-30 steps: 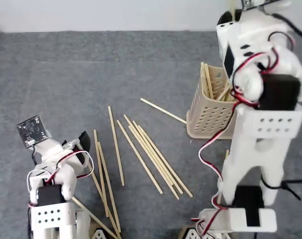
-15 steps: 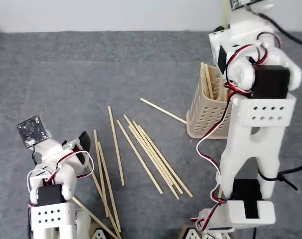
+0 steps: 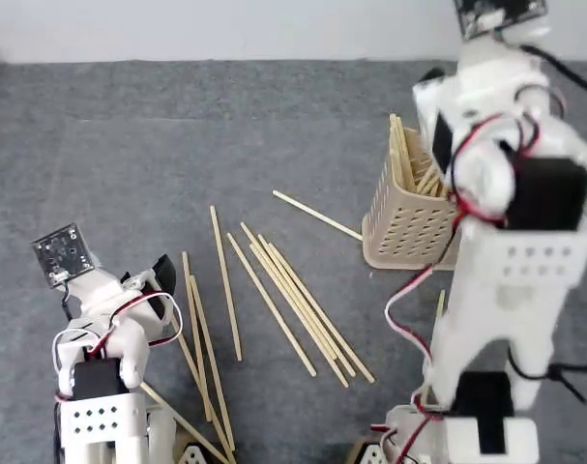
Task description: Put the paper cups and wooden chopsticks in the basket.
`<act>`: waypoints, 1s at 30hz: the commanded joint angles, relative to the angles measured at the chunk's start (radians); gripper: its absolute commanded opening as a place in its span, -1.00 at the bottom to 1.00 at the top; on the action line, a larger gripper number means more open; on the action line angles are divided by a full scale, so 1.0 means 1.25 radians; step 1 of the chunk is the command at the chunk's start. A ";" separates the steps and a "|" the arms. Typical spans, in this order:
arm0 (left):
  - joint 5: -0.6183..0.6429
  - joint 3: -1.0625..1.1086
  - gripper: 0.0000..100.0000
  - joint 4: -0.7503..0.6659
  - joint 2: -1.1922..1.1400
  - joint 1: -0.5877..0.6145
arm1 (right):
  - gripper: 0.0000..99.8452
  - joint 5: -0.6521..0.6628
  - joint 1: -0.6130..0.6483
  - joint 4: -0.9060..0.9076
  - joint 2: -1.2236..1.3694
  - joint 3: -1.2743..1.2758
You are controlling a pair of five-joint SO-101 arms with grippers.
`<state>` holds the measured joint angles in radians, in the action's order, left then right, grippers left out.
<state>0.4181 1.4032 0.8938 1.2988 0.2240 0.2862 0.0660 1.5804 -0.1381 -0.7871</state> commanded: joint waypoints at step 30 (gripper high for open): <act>-0.044 -0.181 -0.91 0.164 0.004 -0.002 | -0.98 -0.010 0.045 -0.188 -0.765 1.193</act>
<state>0.4043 1.2942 1.0380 1.2988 0.2240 0.2862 0.1105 1.4730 -0.9712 0.5125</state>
